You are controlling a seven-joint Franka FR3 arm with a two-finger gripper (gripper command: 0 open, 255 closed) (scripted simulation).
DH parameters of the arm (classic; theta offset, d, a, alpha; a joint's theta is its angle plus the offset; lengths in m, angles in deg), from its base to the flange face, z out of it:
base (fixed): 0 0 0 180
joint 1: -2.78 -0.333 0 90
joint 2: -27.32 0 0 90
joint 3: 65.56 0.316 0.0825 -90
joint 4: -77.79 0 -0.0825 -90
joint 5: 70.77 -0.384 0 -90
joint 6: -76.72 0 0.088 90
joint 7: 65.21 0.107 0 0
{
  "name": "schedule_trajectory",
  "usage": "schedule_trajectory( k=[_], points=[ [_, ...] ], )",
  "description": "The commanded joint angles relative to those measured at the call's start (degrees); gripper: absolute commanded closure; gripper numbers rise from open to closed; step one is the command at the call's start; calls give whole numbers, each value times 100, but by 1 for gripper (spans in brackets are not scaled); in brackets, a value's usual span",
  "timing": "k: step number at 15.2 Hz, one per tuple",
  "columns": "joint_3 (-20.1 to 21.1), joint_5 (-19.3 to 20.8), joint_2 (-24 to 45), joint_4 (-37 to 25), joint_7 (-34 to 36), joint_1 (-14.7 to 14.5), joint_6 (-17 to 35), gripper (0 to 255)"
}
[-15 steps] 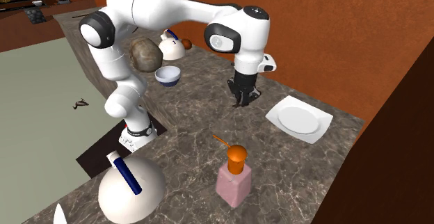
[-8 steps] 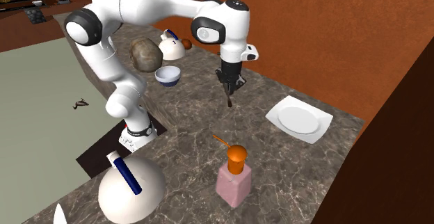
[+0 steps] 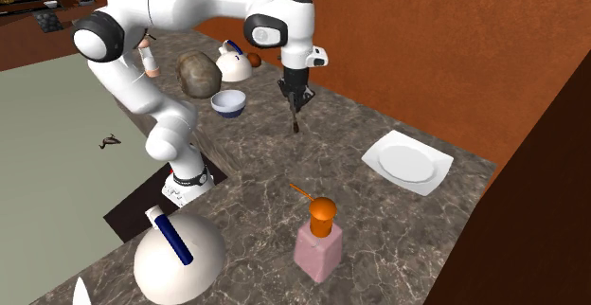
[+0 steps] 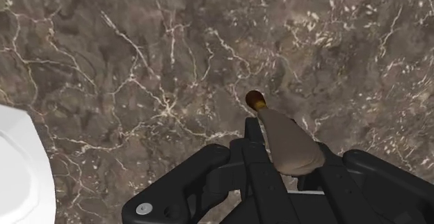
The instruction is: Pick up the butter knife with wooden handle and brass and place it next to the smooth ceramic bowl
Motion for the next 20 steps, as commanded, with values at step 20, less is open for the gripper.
schedule_trajectory(
  k=[20],
  points=[
    [2205, -1360, -1240, 667, 2733, -1116, -5, 255]
  ],
)
